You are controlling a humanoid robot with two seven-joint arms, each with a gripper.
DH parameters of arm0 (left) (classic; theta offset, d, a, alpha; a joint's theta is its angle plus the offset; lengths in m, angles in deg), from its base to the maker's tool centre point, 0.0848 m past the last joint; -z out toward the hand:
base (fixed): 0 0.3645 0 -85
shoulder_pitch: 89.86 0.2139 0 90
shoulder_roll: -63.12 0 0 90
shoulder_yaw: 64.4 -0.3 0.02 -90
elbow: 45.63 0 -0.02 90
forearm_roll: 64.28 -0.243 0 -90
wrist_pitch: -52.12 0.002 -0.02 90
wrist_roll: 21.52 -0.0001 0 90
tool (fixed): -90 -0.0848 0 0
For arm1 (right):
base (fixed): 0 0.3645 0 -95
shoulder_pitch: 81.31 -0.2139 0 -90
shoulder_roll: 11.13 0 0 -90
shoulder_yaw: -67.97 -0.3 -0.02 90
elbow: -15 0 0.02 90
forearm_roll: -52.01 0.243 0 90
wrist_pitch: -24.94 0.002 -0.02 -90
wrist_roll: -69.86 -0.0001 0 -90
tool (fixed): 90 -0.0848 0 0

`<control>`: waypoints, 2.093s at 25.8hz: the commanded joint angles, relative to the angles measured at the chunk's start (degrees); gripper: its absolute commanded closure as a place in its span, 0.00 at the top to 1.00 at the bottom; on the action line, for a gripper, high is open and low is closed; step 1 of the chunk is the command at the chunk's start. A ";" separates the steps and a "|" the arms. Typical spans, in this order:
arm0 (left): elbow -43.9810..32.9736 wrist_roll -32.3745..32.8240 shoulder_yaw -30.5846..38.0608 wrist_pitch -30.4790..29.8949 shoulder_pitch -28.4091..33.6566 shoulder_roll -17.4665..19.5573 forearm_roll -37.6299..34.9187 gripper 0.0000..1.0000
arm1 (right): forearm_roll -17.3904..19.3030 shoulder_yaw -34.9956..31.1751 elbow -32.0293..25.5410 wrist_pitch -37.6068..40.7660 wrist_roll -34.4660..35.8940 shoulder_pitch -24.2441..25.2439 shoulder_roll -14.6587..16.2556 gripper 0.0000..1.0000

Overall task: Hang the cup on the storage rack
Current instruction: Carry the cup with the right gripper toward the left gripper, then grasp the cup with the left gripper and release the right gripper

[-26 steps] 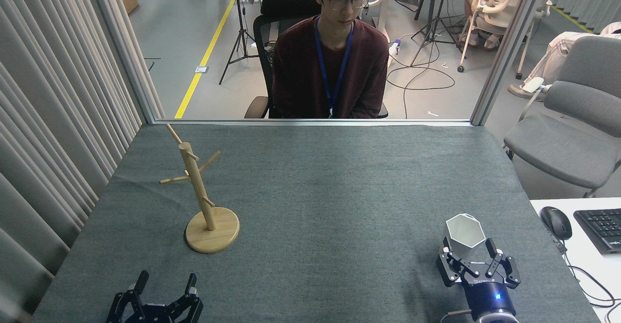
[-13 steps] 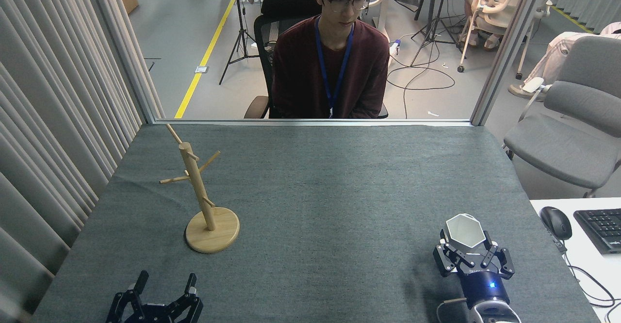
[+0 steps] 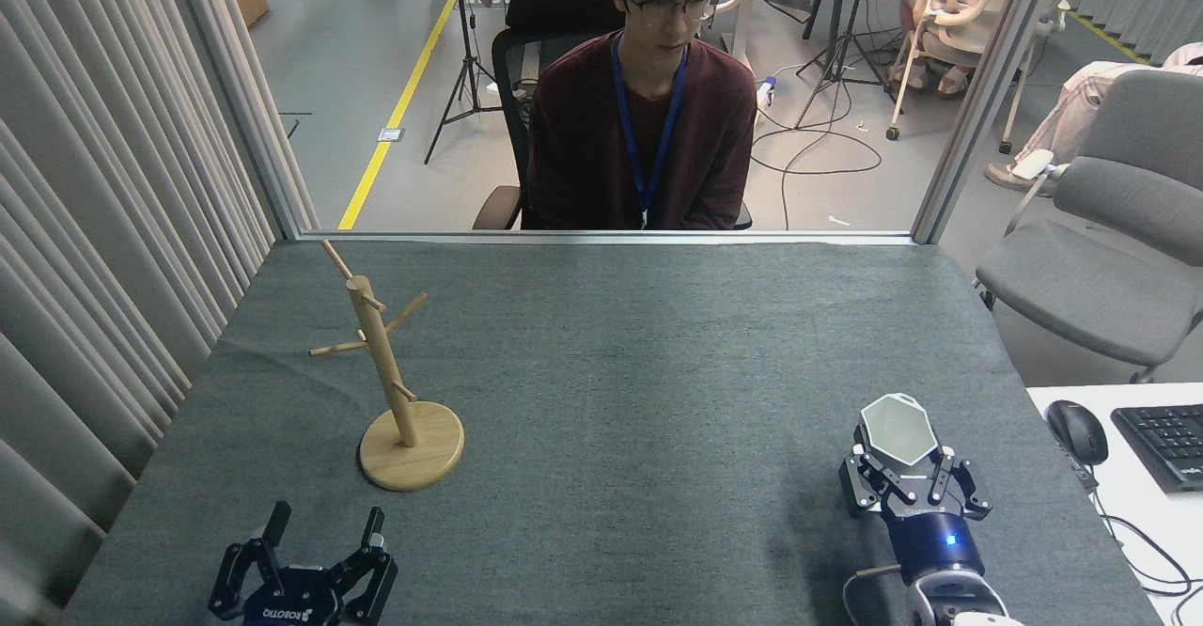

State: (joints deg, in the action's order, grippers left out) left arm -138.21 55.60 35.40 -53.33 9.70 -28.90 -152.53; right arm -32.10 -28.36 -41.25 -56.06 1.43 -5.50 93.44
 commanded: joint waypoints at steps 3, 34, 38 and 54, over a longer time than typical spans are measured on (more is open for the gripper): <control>5.30 -1.01 -6.99 0.51 -3.85 0.09 -2.01 0.99 | 0.08 0.45 -14.59 0.32 -0.66 4.08 -1.30 0.50; 10.66 -3.82 -24.92 10.96 -7.45 -3.25 -12.91 0.99 | -15.48 27.34 -28.30 -4.17 -0.13 12.34 -18.97 0.51; 10.40 -3.82 -25.89 10.96 -7.63 -3.25 -13.00 0.99 | -15.48 28.05 -27.16 -4.25 -0.04 12.34 -19.23 0.51; 9.79 -3.82 -26.59 11.05 -7.72 -3.34 -12.82 0.99 | -15.30 32.18 -24.70 -5.75 1.10 13.48 -20.29 0.51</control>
State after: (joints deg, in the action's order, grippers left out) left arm -128.46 51.80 8.83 -42.13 1.99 -32.15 -165.39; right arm -47.46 3.44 -65.87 -61.89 2.49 7.37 73.39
